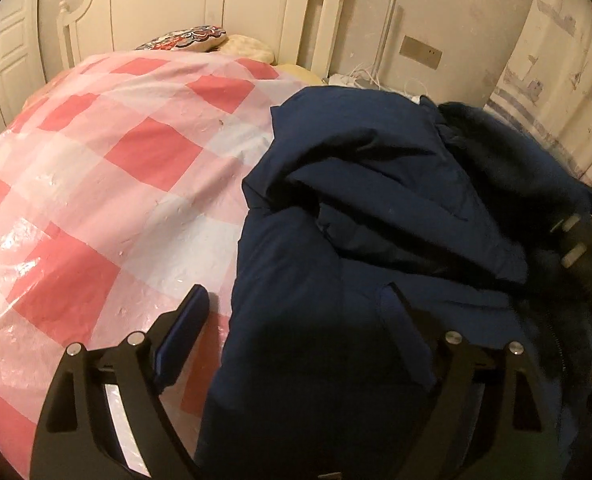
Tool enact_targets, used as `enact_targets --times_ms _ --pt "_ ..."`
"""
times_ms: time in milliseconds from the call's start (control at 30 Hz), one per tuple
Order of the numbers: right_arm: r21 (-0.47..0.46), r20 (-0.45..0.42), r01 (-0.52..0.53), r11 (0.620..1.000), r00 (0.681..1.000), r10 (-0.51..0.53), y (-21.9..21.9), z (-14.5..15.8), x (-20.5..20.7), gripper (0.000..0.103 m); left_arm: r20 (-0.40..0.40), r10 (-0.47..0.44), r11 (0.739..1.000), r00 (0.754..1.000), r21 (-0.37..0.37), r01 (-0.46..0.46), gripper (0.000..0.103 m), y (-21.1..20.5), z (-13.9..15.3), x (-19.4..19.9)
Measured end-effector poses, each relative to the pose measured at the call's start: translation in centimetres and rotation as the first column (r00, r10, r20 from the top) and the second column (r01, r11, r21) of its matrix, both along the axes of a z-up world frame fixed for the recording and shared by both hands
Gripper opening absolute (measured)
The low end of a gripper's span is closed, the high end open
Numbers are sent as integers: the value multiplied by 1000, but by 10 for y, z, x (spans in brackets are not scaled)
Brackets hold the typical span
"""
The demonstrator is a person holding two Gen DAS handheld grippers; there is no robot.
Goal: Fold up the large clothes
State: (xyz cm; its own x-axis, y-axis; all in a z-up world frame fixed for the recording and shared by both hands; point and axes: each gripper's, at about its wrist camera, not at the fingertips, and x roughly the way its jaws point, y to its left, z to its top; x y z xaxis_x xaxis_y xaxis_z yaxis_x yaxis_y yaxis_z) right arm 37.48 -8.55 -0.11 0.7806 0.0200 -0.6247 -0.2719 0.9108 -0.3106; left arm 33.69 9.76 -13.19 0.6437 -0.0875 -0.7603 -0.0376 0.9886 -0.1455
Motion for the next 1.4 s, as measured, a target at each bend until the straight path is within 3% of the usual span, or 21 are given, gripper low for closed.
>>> enact_targets --times_ms 67,133,167,200,233,267,333,367,433,467,633,733,833,967,1067,1133,1200,1267,1300,1333,1400 --pt "275 -13 69 959 998 -68 -45 20 -5 32 7 0 1000 1000 -20 0 87 -2 3 0" --pt "606 -74 182 774 982 -174 -116 28 -19 32 8 -1 1000 1000 -27 1 89 -2 3 0" --pt "687 -97 215 694 974 -205 -140 25 -26 32 8 -2 1000 1000 -29 2 89 -3 3 0" --pt "776 -144 264 573 958 -247 -173 16 -34 32 8 -3 1000 1000 -29 3 90 -3 3 0" --pt "814 -204 323 482 937 -284 -199 3 -39 33 7 -4 1000 1000 -27 5 90 -4 3 0" --pt "811 -275 391 435 911 -306 -218 -12 -41 38 6 -5 1000 1000 -26 5 91 -4 3 -1" --pt "770 -387 493 406 866 -317 -238 -36 -39 43 5 -7 1000 1000 -24 7 91 -5 3 -1" --pt "775 -445 525 352 849 -285 -249 -55 -39 45 5 -8 1000 1000 -24 8 91 -5 4 -1" --pt "820 -444 501 277 862 -245 -256 -69 -42 46 7 -8 1000 1000 -30 8 91 -4 4 -1" --pt "832 -432 489 264 868 -245 -257 -71 -43 47 8 -7 999 1000 -33 8 91 -4 4 -1" --pt "843 -396 452 293 888 -233 -253 -71 -40 43 10 -6 999 1000 -39 7 92 -4 4 -1" --pt "844 -329 399 358 913 -242 -249 -56 -50 29 11 -6 999 1000 -40 6 92 -3 4 -1" --pt "837 -225 332 435 934 -278 -246 -27 -66 27 11 -6 999 1000 -45 6 92 -3 4 -1" --pt "804 -249 368 467 922 -297 -250 -28 -64 27 12 -8 999 1000 -48 8 93 -2 4 -1" --pt "761 -364 459 459 887 -282 -254 -59 -55 28 12 -9 999 1000 -49 9 94 -2 4 -1" --pt "763 -410 487 425 873 -264 -258 -72 -54 30 13 -9 999 1000 -53 9 96 -2 4 -1" --pt "754 -433 519 403 854 -290 -264 -67 -59 32 13 -4 998 1000 -57 5 97 0 4 -1" --pt "758 -372 529 383 832 -411 -272 -47 -78 32 14 -8 998 1000 -62 9 97 0 3 0" --pt "739 -320 531 415 818 -478 -269 -35 -84 32 12 -8 998 1000 -59 9 97 0 3 0" --pt "701 -227 521 487 810 -541 -262 -18 -89 33 11 -9 998 1000 -56 10 97 0 3 1" --pt "648 -124 464 604 847 -518 -245 -1 -84 33 9 -10 999 1000 -51 11 98 0 3 1"
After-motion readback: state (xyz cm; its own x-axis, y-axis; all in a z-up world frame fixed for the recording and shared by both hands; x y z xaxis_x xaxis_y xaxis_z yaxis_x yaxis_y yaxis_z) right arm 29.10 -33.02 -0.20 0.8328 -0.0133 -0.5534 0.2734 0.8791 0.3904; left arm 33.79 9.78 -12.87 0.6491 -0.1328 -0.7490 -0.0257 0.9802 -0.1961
